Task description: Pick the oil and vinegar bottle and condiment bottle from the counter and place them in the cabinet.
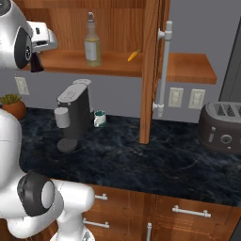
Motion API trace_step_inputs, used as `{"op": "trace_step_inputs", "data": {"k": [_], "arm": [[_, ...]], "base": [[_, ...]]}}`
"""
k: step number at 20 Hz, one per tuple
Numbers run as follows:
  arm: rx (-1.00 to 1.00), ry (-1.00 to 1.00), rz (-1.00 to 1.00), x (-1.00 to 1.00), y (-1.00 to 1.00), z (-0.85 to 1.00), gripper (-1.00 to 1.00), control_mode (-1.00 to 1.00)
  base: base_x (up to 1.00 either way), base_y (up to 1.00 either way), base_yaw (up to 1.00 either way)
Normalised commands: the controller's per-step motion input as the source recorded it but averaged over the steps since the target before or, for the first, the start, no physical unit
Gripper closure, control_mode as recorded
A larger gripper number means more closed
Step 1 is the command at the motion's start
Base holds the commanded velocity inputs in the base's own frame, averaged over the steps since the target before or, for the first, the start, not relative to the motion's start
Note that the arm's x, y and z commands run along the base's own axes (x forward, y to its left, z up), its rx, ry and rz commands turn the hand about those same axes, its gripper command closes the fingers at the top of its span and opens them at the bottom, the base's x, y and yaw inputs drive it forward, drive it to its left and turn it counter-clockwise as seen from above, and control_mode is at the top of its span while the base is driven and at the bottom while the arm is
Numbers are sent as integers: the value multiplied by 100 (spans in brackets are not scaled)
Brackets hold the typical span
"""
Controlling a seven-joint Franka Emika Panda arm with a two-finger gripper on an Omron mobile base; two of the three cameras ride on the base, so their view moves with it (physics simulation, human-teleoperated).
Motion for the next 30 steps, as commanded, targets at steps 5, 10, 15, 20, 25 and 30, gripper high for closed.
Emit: {"op": "trace_step_inputs", "data": {"k": [5,10,15,20,25,30], "arm": [[-4,-2,0,5,-12,-12,100,-100],[0,-8,0,0,-16,-17,100,-100],[0,-13,-2,0,-16,-22,100,-100],[1,-16,-6,0,-16,-19,100,-100],[9,-17,-11,10,-22,-3,100,-100],[16,-7,-8,39,-26,0,100,-100]], "base": [[0,0,0],[0,0,0],[0,0,0],[0,0,0],[0,0,0],[0,0,0]]}}
